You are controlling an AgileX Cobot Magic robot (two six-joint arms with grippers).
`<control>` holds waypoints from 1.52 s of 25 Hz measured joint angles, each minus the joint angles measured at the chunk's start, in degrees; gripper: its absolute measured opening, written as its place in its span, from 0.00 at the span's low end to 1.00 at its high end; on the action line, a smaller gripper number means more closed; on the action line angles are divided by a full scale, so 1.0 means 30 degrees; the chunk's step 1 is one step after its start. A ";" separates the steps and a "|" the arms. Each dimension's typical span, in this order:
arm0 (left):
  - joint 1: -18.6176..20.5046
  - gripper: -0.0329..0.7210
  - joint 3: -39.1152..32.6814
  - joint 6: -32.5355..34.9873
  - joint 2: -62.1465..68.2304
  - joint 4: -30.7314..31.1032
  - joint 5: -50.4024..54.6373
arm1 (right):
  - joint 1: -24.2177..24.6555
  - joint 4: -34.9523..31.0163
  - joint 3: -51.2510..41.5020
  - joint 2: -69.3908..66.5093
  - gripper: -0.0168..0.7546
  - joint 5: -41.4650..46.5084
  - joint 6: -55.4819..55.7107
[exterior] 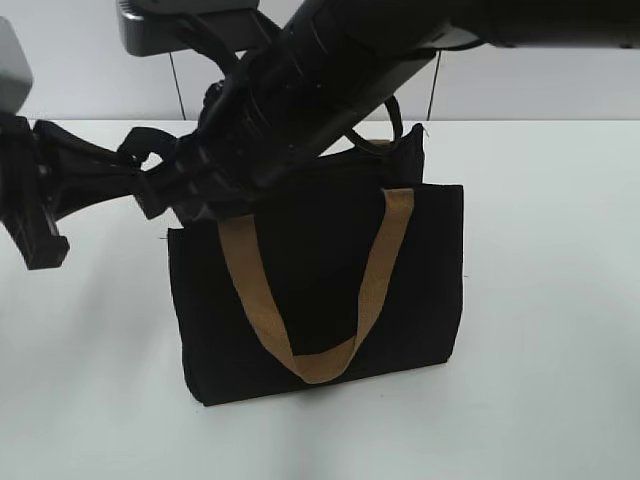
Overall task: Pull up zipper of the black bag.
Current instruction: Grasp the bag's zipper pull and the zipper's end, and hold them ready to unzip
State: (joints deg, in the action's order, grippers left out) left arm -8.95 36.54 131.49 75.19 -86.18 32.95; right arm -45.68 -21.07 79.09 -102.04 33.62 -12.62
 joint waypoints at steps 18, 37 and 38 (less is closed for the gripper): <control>0.0000 0.08 0.0000 -0.5194 -0.2206 0.1780 -0.0618 | 0.0505 0.1462 0.0000 0.1992 0.37 0.2532 0.0007; -0.0018 0.08 0.5974 -1.9122 -0.2327 1.2020 0.5025 | 0.0505 0.1462 0.0000 0.1992 0.37 0.1785 -0.2255; -0.0018 0.08 0.5980 -1.9164 -0.2327 1.2095 0.5026 | 0.0505 0.1462 0.0000 0.1992 0.37 0.1670 -0.2618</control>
State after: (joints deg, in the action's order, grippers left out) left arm -9.00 54.48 74.00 68.21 -49.90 48.03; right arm -44.17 -16.68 79.09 -96.07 38.63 -20.48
